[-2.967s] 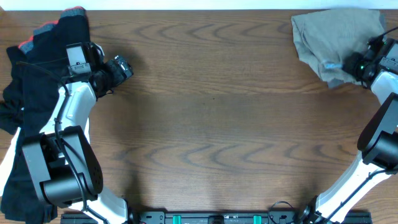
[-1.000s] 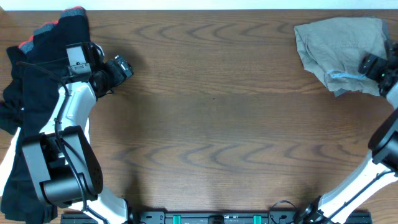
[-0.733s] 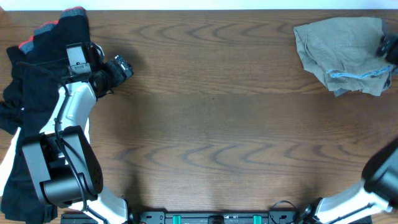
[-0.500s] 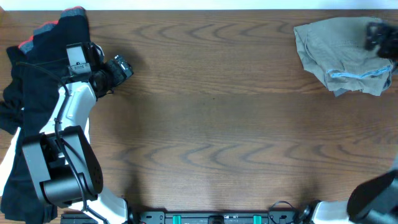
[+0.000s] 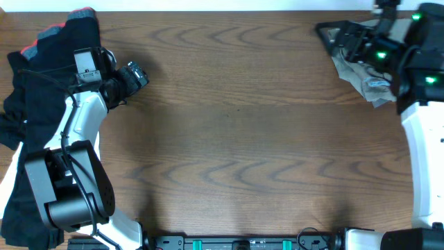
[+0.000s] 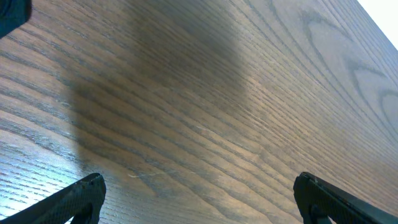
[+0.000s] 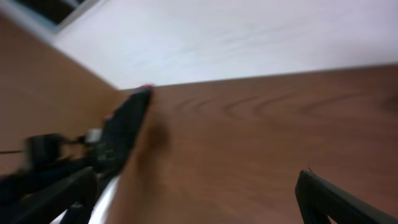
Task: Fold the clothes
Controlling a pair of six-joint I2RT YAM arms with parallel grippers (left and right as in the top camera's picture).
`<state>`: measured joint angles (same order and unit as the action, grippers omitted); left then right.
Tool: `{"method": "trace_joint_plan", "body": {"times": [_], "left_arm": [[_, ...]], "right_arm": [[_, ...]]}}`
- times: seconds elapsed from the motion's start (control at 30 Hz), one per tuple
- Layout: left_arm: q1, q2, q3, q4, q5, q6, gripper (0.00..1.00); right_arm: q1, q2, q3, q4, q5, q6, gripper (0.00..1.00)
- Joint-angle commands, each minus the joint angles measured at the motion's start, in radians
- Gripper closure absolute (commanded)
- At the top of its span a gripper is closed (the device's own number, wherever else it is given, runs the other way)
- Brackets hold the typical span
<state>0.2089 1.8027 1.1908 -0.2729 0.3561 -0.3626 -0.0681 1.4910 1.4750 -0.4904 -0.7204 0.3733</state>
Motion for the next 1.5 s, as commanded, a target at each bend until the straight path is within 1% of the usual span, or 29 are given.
{"method": "trace_joint_plan", "body": {"times": [0.0, 0.07, 0.13, 0.33, 0.43, 0.5, 0.57, 0.7, 0.8, 0.93, 1.03, 1.13, 1.3, 1.47], "left_arm": [[0.003, -0.003, 0.018, -0.002, -0.002, 0.002, 0.02], [0.003, -0.003, 0.018, -0.002, -0.002, 0.002, 0.02], [0.003, -0.003, 0.018, -0.002, -0.002, 0.002, 0.02], [0.003, -0.003, 0.018, -0.002, -0.002, 0.002, 0.02], [0.003, -0.003, 0.018, -0.002, -0.002, 0.002, 0.02], [0.003, -0.003, 0.018, -0.002, -0.002, 0.002, 0.02], [0.003, -0.003, 0.018, -0.002, -0.002, 0.002, 0.02], [0.003, -0.003, 0.018, -0.002, -0.002, 0.002, 0.02], [0.003, -0.003, 0.018, -0.002, -0.002, 0.002, 0.02], [0.003, -0.003, 0.018, -0.002, -0.002, 0.002, 0.02], [0.003, -0.003, 0.018, -0.002, -0.002, 0.002, 0.02], [0.003, -0.003, 0.018, -0.002, -0.002, 0.002, 0.02], [0.003, -0.003, 0.018, -0.002, -0.002, 0.002, 0.02], [0.003, -0.003, 0.018, -0.002, -0.002, 0.002, 0.02]], "right_arm": [[0.04, -0.013, -0.002, -0.005, -0.04, 0.105, 0.01], [0.043, -0.014, -0.002, -0.046, -0.038, 0.039, 0.01], [0.042, -0.012, -0.002, -0.098, -0.021, -0.063, 0.01], [0.055, -0.007, -0.01, -0.183, 0.17, -0.521, 0.01], [0.077, -0.051, -0.052, -0.188, 0.3, -0.615, 0.01], [0.097, -0.113, -0.124, -0.153, 0.381, -0.625, 0.01], [0.101, -0.195, -0.224, -0.073, 0.415, -0.625, 0.01], [0.09, -0.411, -0.487, 0.141, 0.418, -0.625, 0.01], [0.065, -0.579, -0.678, 0.243, 0.418, -0.621, 0.01], [0.031, -0.805, -0.901, 0.298, 0.417, -0.619, 0.01], [0.004, -0.971, -1.046, 0.314, 0.418, -0.579, 0.01], [-0.016, -1.101, -1.162, 0.34, 0.417, -0.541, 0.01], [-0.022, -1.243, -1.34, 0.423, 0.417, -0.521, 0.01], [-0.023, -1.297, -1.462, 0.528, 0.416, -0.515, 0.01]]}}
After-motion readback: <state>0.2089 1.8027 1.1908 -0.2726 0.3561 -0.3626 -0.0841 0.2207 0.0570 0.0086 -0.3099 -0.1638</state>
